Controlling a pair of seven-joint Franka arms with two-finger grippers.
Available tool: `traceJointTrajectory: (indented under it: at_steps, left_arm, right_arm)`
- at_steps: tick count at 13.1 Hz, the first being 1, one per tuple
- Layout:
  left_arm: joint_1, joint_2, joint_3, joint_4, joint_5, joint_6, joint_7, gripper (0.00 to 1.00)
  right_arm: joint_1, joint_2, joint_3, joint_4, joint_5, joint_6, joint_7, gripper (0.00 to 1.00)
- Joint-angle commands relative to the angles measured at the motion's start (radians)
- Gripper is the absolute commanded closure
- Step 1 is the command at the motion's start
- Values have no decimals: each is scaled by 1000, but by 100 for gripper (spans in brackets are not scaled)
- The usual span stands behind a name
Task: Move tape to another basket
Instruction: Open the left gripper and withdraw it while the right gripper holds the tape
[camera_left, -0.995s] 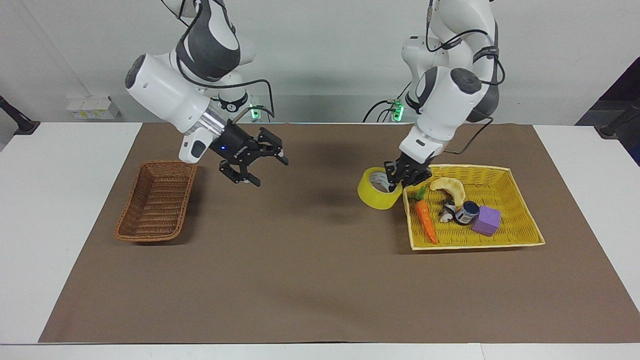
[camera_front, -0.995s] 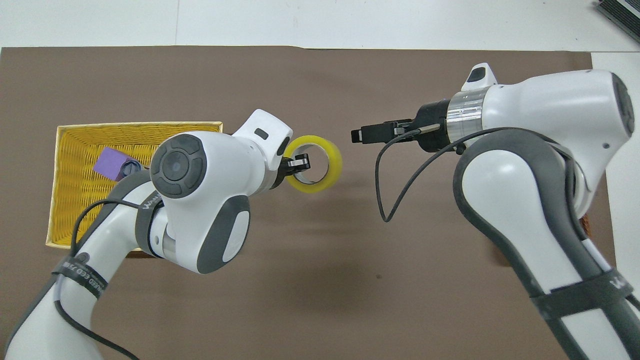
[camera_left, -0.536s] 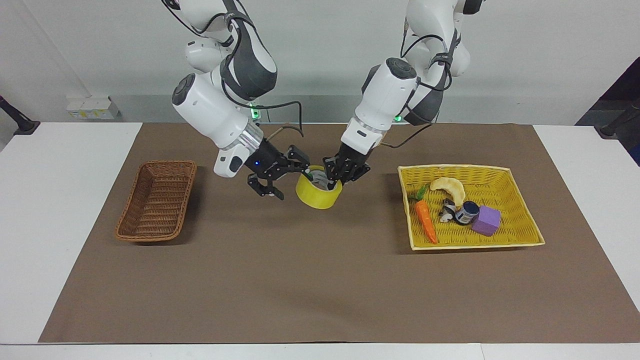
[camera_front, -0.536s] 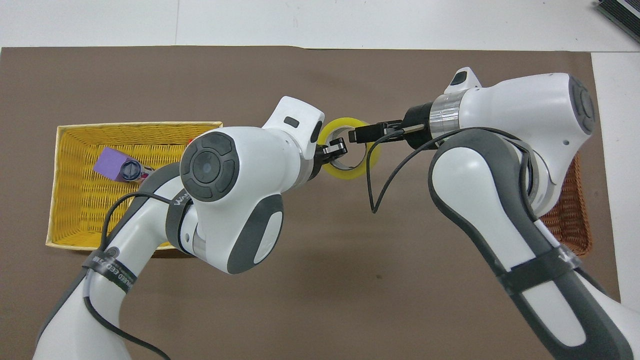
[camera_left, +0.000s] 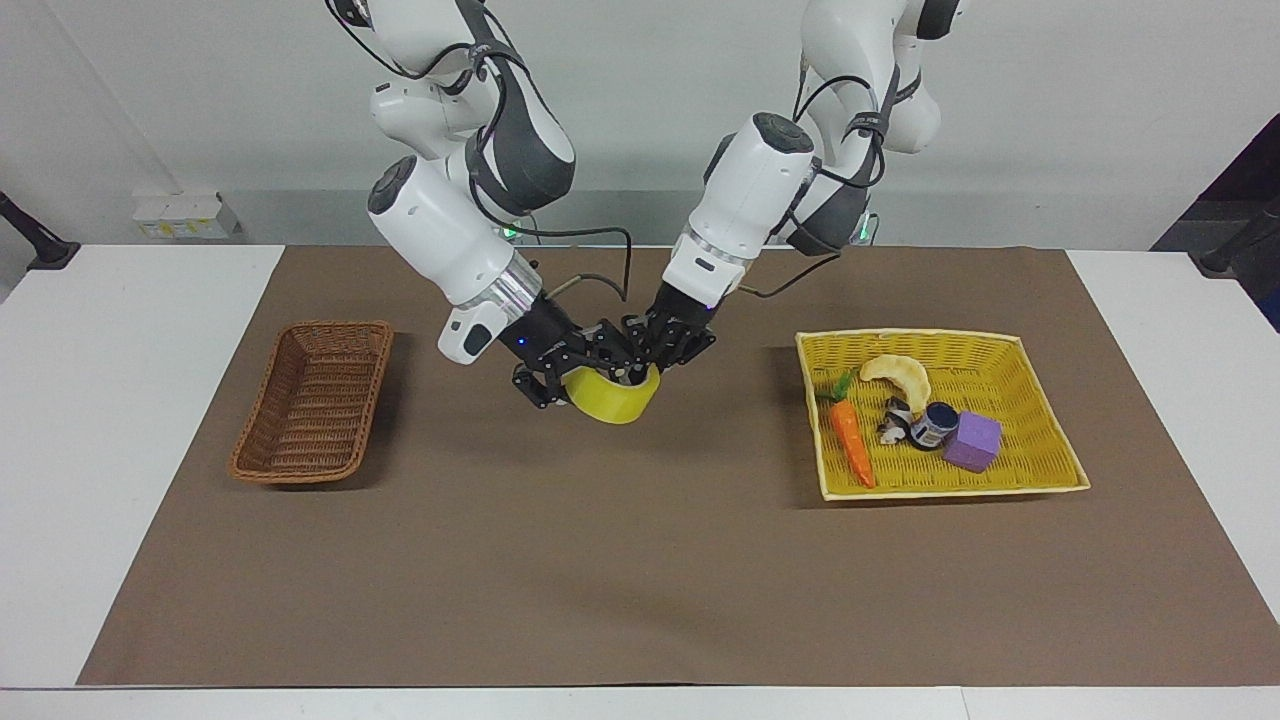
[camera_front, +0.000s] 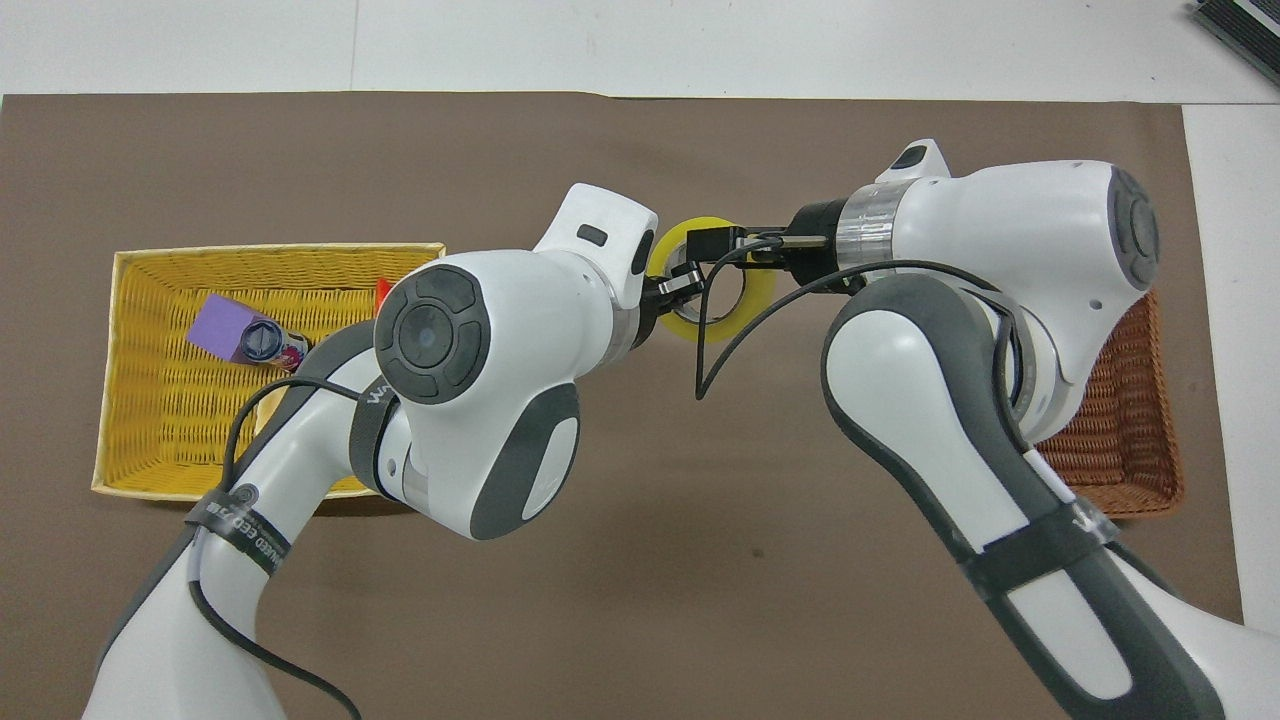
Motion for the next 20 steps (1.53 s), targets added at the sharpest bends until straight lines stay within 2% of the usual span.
traceJointTrajectory:
  at_steps: [1, 2, 4, 7, 11, 14, 16, 18, 20]
  left_arm:
    - [-14, -7, 2, 17, -13, -9, -1, 92]
    - [-13, -10, 2, 17, -13, -19, 5, 64]
    - [-11, -21, 7, 16, -4, -39, 11, 0]
    - [15, -74, 16, 13, 8, -126, 28, 0]
    - [128, -171, 16, 4, 13, -398, 190, 0]
    - [213, -203, 17, 4, 134, -538, 342, 0]
    - [278, -202, 16, 4, 189, -544, 488, 0]
    - [367, -196, 16, 7, 206, -544, 662, 0]
    - [429, -191, 16, 17, 279, -530, 802, 0]
  right_arm:
    - [-1, 14, -1, 5, -17, 22, 50, 100]
    - [1, 12, -3, 5, -17, 19, 50, 100]
    - [1, 11, -3, 3, -26, 4, 50, 100]
    - [1, 9, -3, 3, -56, -41, 52, 100]
    - [1, 5, -4, 5, -135, -99, 67, 100]
    - [-1, 3, -4, 5, -207, -134, 93, 100]
    - [-1, 1, -6, 5, -235, -156, 95, 100]
    - [-2, 1, -8, 5, -322, -183, 99, 100]
    - [-11, 0, -11, 6, -362, -211, 140, 100]
